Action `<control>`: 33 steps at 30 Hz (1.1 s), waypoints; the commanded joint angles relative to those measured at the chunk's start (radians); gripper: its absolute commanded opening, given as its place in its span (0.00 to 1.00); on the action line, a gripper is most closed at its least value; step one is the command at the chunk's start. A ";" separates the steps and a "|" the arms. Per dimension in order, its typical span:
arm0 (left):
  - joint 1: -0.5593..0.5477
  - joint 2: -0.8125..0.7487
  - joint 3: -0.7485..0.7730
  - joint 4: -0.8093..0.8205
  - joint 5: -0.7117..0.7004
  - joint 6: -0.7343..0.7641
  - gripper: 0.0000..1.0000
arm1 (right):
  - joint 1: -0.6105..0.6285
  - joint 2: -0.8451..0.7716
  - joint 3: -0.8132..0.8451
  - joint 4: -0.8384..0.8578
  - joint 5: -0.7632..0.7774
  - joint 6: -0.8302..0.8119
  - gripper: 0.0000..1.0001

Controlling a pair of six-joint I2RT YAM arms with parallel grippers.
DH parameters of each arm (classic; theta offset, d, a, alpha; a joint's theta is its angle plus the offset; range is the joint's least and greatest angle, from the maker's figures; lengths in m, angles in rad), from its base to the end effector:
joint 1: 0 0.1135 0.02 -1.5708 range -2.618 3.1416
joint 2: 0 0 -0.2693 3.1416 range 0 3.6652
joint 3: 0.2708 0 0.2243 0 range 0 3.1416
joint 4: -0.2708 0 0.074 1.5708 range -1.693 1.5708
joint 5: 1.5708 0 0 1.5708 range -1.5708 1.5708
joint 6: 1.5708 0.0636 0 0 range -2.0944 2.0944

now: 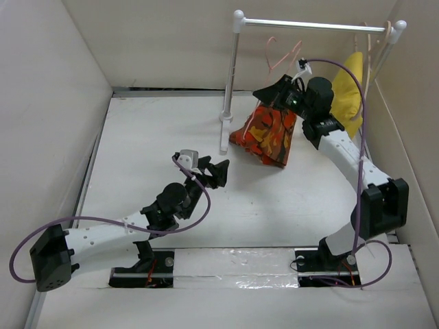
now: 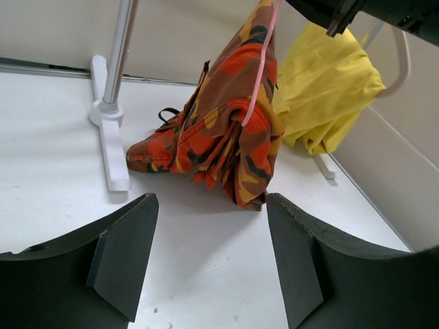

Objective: Place the trousers on the hanger
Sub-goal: Place the hanger at the clothesline.

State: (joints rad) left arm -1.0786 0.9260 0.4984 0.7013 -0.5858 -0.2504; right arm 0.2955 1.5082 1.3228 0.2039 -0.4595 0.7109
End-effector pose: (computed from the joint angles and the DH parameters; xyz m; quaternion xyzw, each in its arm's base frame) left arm 0.1264 -0.1614 0.3280 0.0220 0.6220 -0.3332 0.7082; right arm 0.3339 0.1311 0.4038 -0.0184 0.7010 0.4748 0.5318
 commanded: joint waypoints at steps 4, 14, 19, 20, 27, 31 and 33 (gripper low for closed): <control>0.068 0.080 -0.043 0.199 0.006 0.043 0.60 | -0.021 0.118 0.298 0.055 -0.088 -0.074 0.00; 0.101 0.116 -0.024 0.170 0.043 0.014 0.59 | -0.094 0.273 0.472 0.042 -0.126 -0.034 0.00; 0.101 0.105 -0.029 0.171 0.060 0.011 0.59 | -0.136 0.339 0.570 0.011 -0.137 -0.025 0.00; 0.101 0.106 -0.029 0.173 0.055 0.011 0.59 | -0.150 0.365 0.614 -0.012 -0.139 -0.024 0.00; 0.101 0.123 -0.021 0.170 0.061 0.013 0.59 | -0.196 0.431 0.662 -0.046 -0.160 -0.027 0.00; 0.101 0.125 -0.011 0.152 0.075 0.011 0.59 | -0.196 0.420 0.555 0.002 -0.173 -0.034 0.00; 0.101 0.128 -0.020 0.167 0.070 0.013 0.59 | -0.196 0.411 0.518 0.034 -0.176 -0.030 0.01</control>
State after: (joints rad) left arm -0.9798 1.0573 0.4587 0.8188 -0.5247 -0.2337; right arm 0.0921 1.9736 1.8545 0.0673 -0.5903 0.7002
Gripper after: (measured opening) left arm 0.595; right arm 0.096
